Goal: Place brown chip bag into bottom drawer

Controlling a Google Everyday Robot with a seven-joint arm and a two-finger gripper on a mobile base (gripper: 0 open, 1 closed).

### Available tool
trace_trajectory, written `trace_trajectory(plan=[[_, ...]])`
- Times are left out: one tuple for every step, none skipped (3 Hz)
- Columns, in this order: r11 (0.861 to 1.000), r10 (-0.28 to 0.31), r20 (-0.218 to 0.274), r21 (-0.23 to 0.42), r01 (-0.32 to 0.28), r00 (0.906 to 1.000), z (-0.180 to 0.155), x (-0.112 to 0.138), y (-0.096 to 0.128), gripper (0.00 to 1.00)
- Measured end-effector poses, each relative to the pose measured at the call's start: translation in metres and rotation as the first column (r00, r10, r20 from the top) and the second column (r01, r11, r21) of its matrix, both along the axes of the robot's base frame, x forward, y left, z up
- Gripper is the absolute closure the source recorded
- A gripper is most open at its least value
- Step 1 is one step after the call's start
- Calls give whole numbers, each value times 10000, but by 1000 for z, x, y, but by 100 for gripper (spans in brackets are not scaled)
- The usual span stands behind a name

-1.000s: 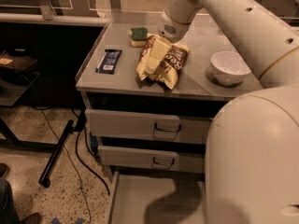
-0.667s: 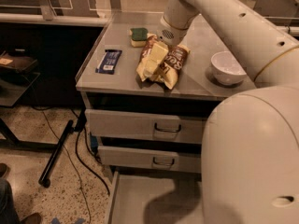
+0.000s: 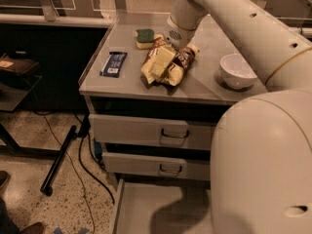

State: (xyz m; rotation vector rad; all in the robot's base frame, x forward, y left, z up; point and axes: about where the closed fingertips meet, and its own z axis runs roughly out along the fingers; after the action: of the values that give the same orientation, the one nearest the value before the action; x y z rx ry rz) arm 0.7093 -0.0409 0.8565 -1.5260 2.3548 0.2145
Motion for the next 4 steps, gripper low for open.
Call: trace_trajectory(plan=[[10000, 0, 0, 0, 0, 10000, 0, 0, 0, 73], [10000, 0, 0, 0, 0, 10000, 0, 0, 0, 97], [10000, -4, 3, 0, 4, 10000, 3, 0, 0, 100], [9999, -91, 375, 53, 89, 9993, 17, -9, 6, 100]])
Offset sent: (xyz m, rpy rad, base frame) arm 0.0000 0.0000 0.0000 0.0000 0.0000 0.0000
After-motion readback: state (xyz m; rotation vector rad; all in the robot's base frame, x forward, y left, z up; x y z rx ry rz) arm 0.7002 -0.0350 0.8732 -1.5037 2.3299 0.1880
